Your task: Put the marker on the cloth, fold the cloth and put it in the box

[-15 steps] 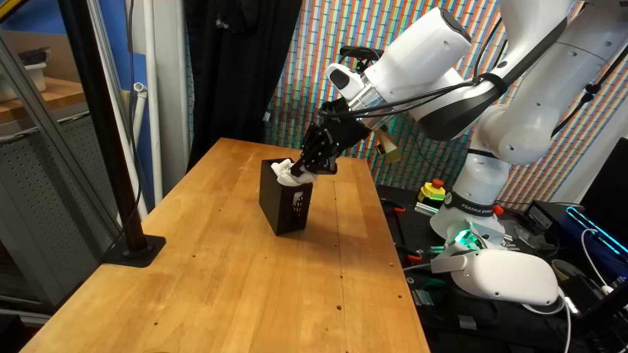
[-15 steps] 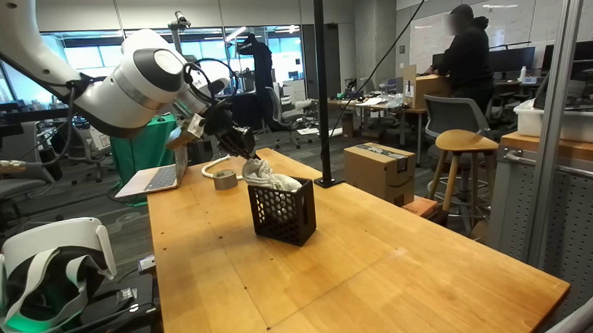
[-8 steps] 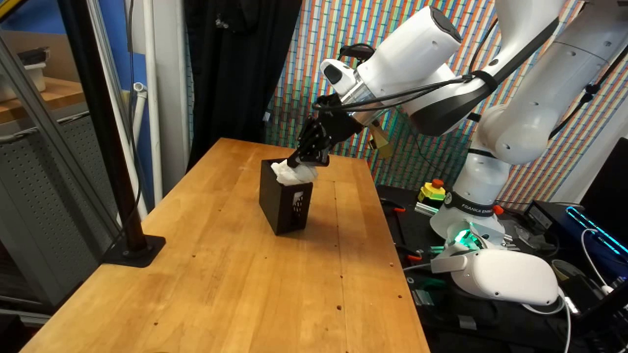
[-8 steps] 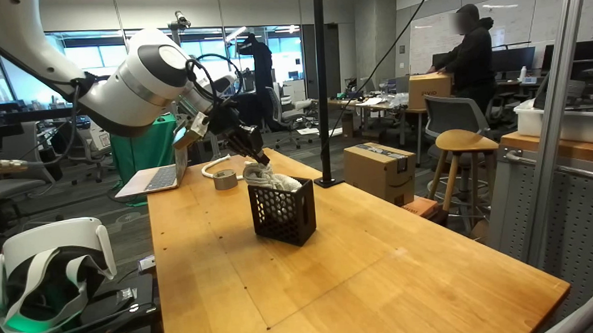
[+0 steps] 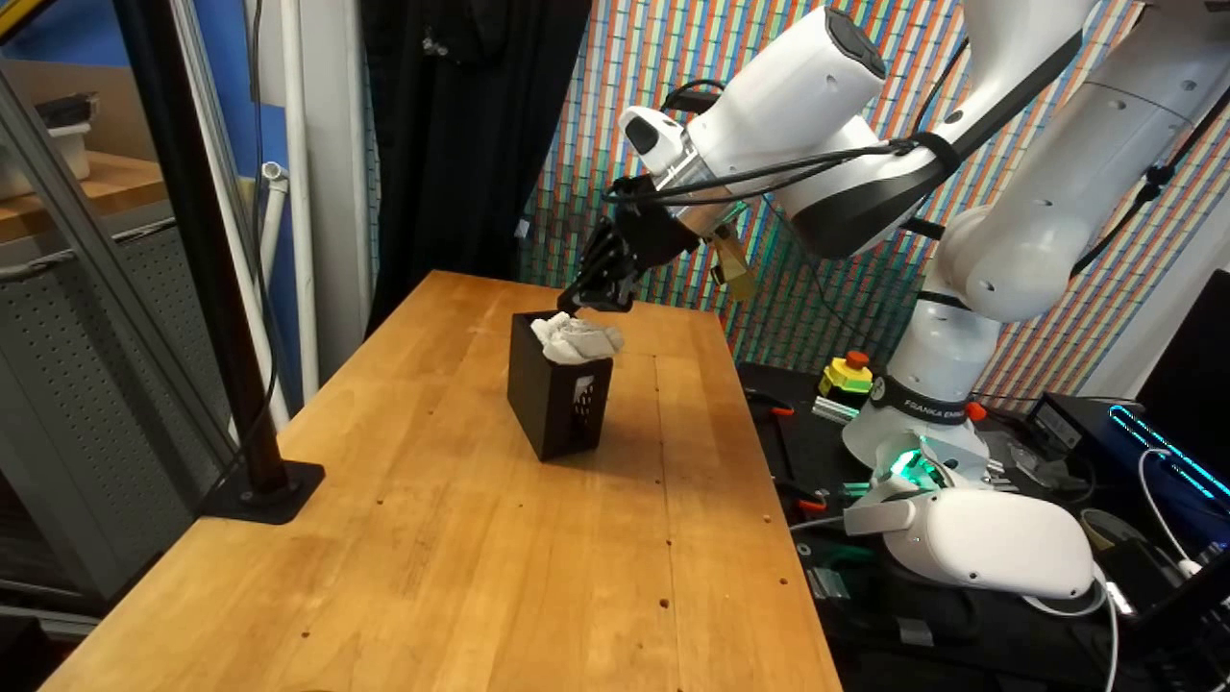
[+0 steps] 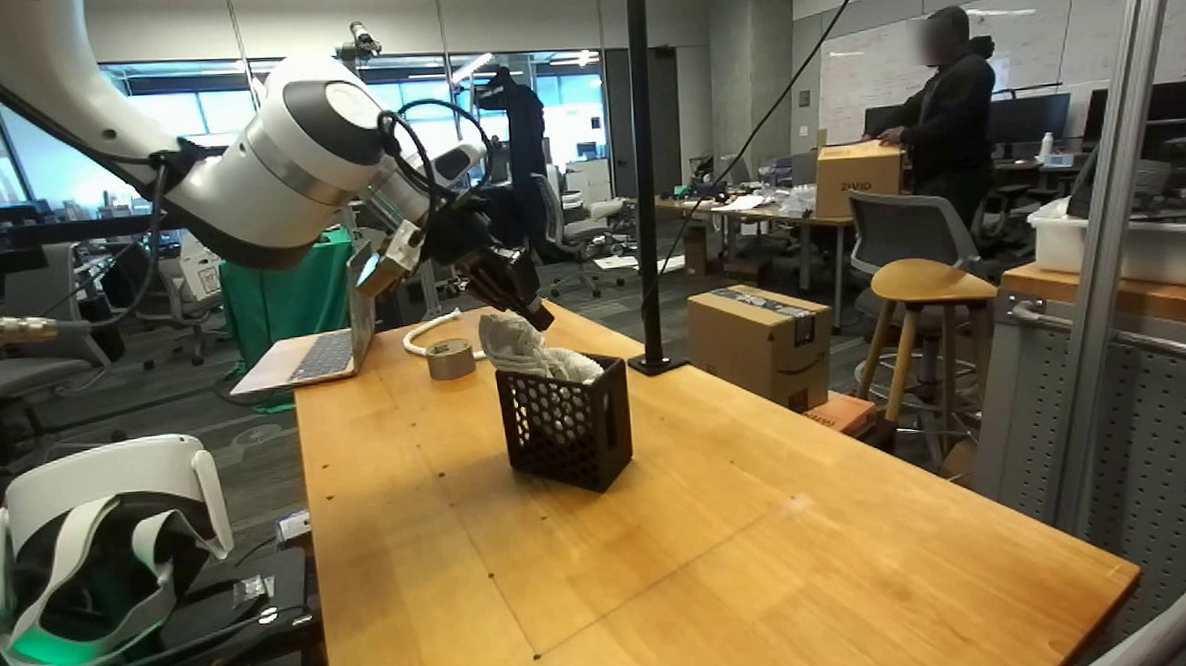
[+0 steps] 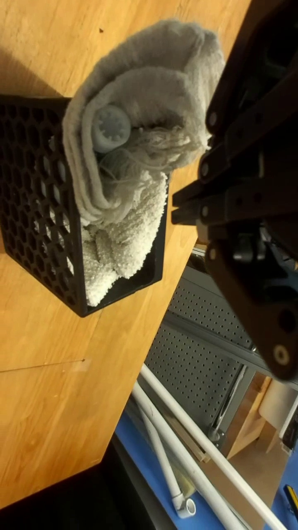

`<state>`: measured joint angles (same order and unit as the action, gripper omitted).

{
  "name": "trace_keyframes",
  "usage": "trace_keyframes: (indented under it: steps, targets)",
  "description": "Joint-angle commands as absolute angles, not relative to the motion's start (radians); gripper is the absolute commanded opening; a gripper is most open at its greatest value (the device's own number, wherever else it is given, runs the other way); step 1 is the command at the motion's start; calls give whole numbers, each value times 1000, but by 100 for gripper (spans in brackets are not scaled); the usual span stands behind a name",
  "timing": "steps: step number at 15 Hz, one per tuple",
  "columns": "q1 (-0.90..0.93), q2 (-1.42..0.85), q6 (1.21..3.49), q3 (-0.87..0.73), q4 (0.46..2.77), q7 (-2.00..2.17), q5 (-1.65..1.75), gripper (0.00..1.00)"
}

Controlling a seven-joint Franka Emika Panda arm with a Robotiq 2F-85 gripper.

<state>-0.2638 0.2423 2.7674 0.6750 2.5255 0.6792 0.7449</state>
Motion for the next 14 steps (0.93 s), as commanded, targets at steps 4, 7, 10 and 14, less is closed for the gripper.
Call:
trace_keyframes:
  steps: [4,7,10,14]
  targets:
    - [-266,262,2801,677,2508,720,747,8]
    - [-247,296,2823,665,2510,706,721,27]
    - [-216,322,2821,648,2513,673,677,51]
    - [-144,372,2787,612,2545,623,587,81]
